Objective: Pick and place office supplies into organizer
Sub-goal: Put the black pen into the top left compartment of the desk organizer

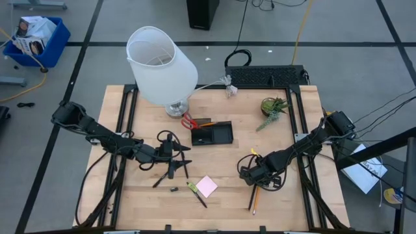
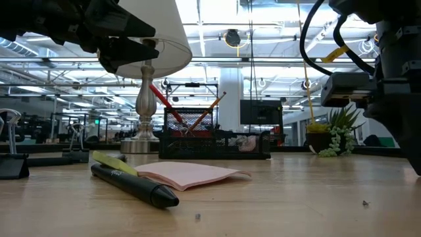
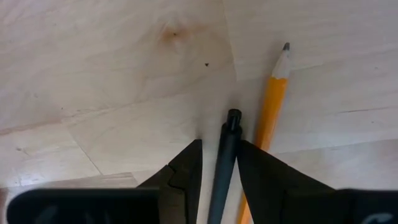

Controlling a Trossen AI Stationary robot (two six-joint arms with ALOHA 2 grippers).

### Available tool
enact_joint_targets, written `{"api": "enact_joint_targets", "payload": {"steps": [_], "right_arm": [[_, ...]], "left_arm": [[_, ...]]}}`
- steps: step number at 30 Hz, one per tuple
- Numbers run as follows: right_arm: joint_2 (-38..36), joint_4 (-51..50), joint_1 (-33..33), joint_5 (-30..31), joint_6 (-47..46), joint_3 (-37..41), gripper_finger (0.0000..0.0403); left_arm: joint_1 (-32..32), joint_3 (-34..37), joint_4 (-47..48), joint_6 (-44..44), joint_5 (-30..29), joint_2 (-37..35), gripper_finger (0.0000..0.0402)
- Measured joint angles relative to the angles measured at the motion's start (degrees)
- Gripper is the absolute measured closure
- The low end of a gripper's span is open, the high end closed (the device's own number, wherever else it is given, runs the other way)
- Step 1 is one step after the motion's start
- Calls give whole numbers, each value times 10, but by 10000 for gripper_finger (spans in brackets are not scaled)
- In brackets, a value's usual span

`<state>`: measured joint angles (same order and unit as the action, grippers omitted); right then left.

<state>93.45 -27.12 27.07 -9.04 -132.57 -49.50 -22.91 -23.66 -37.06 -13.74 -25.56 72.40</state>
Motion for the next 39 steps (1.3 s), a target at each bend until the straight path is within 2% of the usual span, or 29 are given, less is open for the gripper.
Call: {"api": "enact_joint_targets", "payload": {"steps": [7,17,21,29,39], "right_arm": [[0,31,0,15,-60,1,308],[0,19,0,14,33,0,305],[0,-4,0,-18,61,0,305],[0,-19,0,-18,187,-1,303],[1,-26,4,8,170,-1,309]], "left_arm": [[0,0,0,0,0,0,135],[0,0,0,0,0,0,142],[0,0,0,0,0,0,136],[0,0,0,0,0,0,144],[0,0,0,0,0,0,139]]}}
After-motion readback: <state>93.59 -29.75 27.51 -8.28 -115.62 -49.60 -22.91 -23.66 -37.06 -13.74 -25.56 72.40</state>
